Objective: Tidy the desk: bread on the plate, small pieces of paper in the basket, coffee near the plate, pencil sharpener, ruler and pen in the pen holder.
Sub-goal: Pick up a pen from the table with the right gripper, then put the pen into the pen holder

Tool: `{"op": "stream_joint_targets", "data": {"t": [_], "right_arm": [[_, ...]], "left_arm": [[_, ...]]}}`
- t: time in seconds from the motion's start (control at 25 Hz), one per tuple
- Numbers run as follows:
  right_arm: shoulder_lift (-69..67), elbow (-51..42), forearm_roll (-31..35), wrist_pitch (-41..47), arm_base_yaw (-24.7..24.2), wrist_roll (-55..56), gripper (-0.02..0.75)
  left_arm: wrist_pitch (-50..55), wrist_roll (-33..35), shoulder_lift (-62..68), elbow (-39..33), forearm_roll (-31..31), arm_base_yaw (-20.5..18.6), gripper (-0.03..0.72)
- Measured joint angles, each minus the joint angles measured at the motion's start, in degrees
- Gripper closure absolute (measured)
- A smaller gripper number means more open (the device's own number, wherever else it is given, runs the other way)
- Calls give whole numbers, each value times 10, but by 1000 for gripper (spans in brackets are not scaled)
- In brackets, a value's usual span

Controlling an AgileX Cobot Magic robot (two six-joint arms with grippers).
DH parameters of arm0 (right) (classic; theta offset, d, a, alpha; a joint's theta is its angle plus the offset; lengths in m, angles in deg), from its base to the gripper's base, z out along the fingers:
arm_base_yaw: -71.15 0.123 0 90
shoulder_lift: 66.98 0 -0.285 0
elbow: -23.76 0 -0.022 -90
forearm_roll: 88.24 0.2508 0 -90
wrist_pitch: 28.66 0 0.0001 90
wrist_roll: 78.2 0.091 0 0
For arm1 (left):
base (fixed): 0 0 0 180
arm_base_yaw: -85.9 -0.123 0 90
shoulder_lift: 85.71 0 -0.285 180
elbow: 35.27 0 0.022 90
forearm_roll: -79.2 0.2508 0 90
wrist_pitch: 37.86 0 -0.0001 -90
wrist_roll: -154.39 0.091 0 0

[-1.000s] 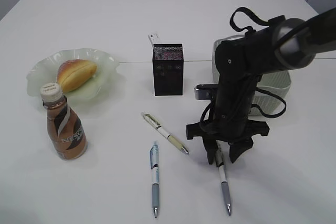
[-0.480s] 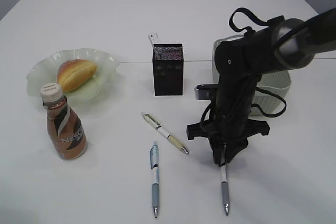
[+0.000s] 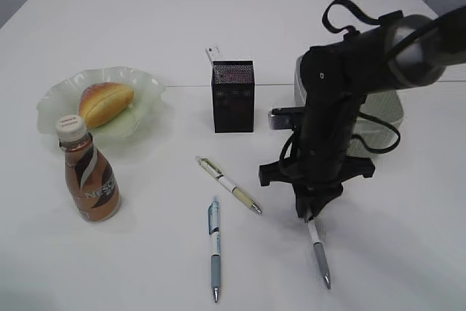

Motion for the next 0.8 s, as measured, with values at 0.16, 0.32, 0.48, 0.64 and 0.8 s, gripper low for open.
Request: {"op": "stream_joint_targets", "data": {"t": [0.16,0.32,0.48,0.64,0.8], "right_arm": [[44,0,-4,-14,0,-3,626],[85,18,-9,-41,0,-4,626],[102,75,-24,-87,0,-11,626],[102,129,-40,-151,0,-14,626],[102,139,-54,-270,0,-16,626]], "left_arm": [[0,0,0,0,0,0,255],[0,0,0,0,0,0,255],[0,0,0,0,0,0,255],[2,0,0,0,0,0,255],[4,0,0,0,0,0,255]]}}
